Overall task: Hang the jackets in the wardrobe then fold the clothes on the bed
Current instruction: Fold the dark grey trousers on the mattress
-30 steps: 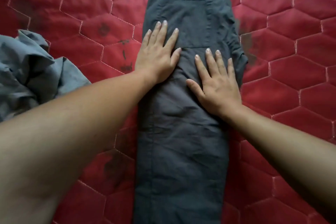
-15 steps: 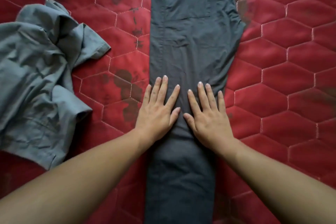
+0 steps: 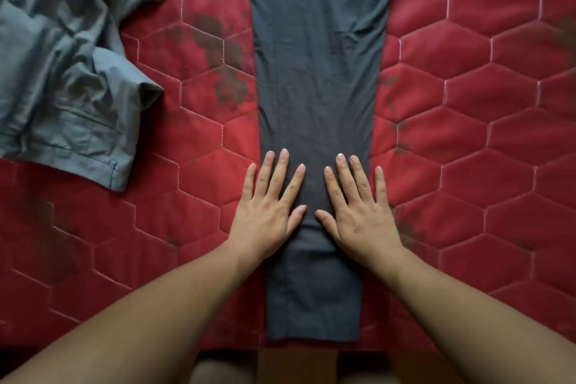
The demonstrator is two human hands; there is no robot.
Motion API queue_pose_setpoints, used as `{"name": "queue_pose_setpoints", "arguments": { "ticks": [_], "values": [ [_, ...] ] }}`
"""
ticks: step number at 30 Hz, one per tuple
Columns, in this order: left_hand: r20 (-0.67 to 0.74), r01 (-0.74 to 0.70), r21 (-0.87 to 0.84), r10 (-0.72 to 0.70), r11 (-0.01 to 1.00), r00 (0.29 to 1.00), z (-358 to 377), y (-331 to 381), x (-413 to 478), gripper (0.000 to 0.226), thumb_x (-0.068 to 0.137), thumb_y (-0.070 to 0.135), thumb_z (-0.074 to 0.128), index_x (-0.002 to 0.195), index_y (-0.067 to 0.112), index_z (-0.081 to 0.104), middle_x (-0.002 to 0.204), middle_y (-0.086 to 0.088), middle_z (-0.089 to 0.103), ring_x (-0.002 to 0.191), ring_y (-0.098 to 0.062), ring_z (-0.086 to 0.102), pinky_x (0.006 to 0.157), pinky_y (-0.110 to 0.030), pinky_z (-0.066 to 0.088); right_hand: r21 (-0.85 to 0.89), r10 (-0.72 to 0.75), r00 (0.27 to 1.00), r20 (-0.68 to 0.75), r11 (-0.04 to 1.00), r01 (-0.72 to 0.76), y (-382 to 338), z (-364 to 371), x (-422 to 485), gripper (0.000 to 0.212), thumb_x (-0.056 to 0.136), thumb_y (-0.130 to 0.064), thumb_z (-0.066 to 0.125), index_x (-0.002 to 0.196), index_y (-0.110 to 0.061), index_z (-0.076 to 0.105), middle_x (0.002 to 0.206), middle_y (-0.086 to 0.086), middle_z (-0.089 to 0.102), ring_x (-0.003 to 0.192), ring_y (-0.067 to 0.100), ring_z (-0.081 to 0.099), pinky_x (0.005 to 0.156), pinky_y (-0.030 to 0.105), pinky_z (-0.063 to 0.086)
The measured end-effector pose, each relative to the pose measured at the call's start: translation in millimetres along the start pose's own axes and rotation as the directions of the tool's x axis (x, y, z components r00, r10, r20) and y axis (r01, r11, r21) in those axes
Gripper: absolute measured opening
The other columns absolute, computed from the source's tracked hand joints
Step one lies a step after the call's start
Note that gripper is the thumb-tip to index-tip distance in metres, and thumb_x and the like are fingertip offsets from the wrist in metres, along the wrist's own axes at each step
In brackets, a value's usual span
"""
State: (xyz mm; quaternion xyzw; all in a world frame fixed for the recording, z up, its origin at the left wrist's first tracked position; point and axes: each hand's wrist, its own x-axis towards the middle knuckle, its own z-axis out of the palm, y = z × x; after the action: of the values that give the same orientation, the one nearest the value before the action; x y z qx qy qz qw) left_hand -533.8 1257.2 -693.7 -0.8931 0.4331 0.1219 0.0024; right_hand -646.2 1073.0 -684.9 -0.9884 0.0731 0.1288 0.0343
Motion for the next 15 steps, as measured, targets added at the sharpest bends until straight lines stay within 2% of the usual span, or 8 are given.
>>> {"name": "queue_pose_setpoints", "arguments": {
  "ticks": [6, 9, 15],
  "values": [
    [0.062, -0.122, 0.007, 0.121, 0.993, 0.991, 9.7, 9.7, -72.5, 0.077, 0.095, 0.064, 0.036, 0.160, 0.027, 0.016, 0.168, -0.016, -0.001, 0.154, -0.038, 0.000, 0.119, -0.062, 0.018, 0.013, 0.007, 1.000, 0.010, 1.000, -0.007, -20.9, 14.3, -54.0, 0.081, 0.098, -0.060, 0.037, 0.161, -0.011, 0.019, 0.169, 0.015, 0.003, 0.156, 0.031, 0.003, 0.119, 0.066, 0.014],
    [0.081, -0.092, 0.018, 0.091, 0.996, 0.993, 13.2, 17.5, -97.8, 0.078, 0.094, 0.068, 0.034, 0.160, 0.031, 0.013, 0.167, -0.017, -0.002, 0.154, -0.040, 0.000, 0.119, -0.062, 0.019, 0.017, 0.005, 1.000, 0.008, 1.000, -0.005, -31.0, 21.2, -74.7, 0.082, 0.097, -0.061, 0.036, 0.160, -0.012, 0.020, 0.169, 0.015, 0.005, 0.156, 0.032, 0.004, 0.119, 0.066, 0.013],
    [0.116, -0.027, 0.039, 0.022, 0.999, 0.993, 20.8, 38.4, -138.6, 0.082, 0.093, 0.073, 0.030, 0.160, 0.031, 0.009, 0.167, -0.019, -0.003, 0.153, -0.040, -0.002, 0.119, -0.062, 0.016, 0.003, -0.134, 0.990, 0.054, 0.991, 0.134, -35.2, 34.1, -125.4, 0.081, 0.095, -0.066, 0.032, 0.161, -0.019, 0.021, 0.169, 0.015, 0.003, 0.156, 0.035, 0.001, 0.118, 0.068, 0.011]
  ]
}}
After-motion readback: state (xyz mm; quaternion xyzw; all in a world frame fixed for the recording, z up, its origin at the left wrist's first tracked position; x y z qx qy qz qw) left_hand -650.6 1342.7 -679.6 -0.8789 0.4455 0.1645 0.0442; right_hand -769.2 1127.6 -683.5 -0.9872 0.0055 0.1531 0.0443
